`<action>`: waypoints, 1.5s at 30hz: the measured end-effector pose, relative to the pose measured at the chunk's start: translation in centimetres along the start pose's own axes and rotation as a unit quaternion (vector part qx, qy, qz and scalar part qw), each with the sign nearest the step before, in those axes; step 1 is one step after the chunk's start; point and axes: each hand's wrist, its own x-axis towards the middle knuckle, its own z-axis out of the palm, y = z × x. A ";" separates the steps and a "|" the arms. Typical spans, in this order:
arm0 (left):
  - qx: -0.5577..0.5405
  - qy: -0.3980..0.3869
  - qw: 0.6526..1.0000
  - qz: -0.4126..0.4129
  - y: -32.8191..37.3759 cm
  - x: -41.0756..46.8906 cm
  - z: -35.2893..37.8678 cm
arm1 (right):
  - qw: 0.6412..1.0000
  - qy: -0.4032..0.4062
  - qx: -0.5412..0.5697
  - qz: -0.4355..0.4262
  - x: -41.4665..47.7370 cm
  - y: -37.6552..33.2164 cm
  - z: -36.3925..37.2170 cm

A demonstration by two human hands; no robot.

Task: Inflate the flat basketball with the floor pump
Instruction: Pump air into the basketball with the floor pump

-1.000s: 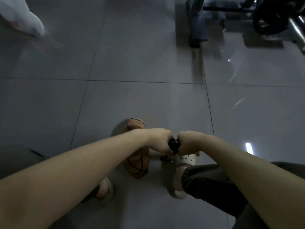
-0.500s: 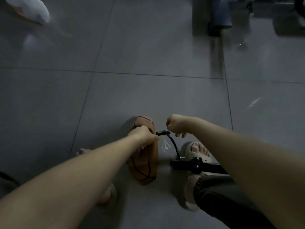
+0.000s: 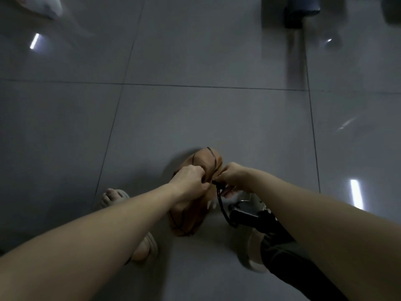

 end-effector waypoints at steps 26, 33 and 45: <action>0.001 0.184 0.978 0.096 0.7 -2.0 2.1 | 0.988 0.018 0.151 -0.025 0.9 1.1 0.3; -0.144 0.131 0.978 -0.074 4.0 -3.2 3.4 | 0.980 0.040 0.193 -0.006 -0.3 0.8 0.5; -0.139 0.080 0.969 -0.187 4.2 -2.5 4.0 | 0.982 0.050 0.184 0.005 -1.0 1.7 2.2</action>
